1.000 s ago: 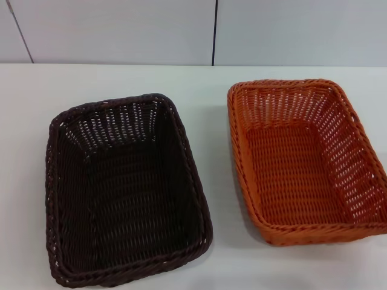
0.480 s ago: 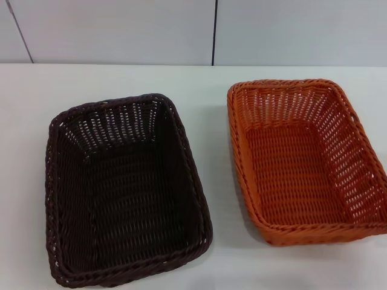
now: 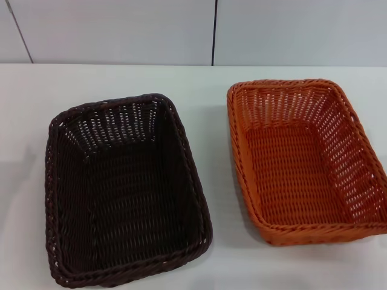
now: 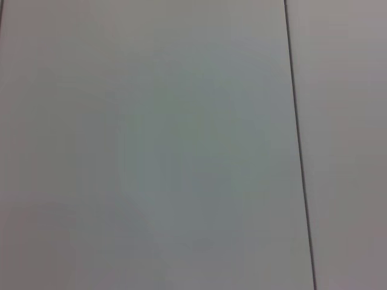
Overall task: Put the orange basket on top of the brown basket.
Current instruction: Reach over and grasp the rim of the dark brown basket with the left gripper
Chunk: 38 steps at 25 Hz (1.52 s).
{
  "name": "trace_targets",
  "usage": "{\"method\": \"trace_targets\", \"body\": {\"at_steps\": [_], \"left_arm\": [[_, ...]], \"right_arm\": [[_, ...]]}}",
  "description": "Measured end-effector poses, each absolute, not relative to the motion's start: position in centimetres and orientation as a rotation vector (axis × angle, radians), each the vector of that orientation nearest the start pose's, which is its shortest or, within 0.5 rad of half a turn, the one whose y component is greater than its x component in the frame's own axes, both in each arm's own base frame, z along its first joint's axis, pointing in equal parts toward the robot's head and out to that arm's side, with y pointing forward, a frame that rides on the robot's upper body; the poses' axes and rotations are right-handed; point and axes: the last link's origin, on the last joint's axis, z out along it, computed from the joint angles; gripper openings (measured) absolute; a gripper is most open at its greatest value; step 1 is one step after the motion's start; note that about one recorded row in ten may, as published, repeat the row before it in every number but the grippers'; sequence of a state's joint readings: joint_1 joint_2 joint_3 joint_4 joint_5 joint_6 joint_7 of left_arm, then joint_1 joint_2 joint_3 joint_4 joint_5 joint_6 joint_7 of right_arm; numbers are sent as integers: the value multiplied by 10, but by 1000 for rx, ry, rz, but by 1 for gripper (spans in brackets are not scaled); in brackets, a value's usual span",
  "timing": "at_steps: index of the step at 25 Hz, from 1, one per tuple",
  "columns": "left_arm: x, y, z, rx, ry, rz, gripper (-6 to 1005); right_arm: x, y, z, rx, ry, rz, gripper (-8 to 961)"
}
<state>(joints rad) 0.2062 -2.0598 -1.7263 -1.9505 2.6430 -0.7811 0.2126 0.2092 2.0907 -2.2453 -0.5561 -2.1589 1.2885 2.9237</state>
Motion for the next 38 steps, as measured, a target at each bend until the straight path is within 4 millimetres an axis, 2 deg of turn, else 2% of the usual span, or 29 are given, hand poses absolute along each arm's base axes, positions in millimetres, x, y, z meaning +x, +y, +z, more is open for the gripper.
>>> {"method": "trace_targets", "body": {"at_steps": [4,16,28,38], "left_arm": [[-254,282,127,-1686,-1048,-169,708],[-250,283,92,-1825,-1186,-61,699],[-245,283,74,-1886,-1217,-36,691],[-255,287,54,-1926,-1268,18,683]], "right_arm": [[303,293,-1,-1302,434,735,724],[306,292,-2,-1305,436,725,723],[305,293,-2,-1308,434,726,724],[307,292,-2,-1308,437,717,724]]}}
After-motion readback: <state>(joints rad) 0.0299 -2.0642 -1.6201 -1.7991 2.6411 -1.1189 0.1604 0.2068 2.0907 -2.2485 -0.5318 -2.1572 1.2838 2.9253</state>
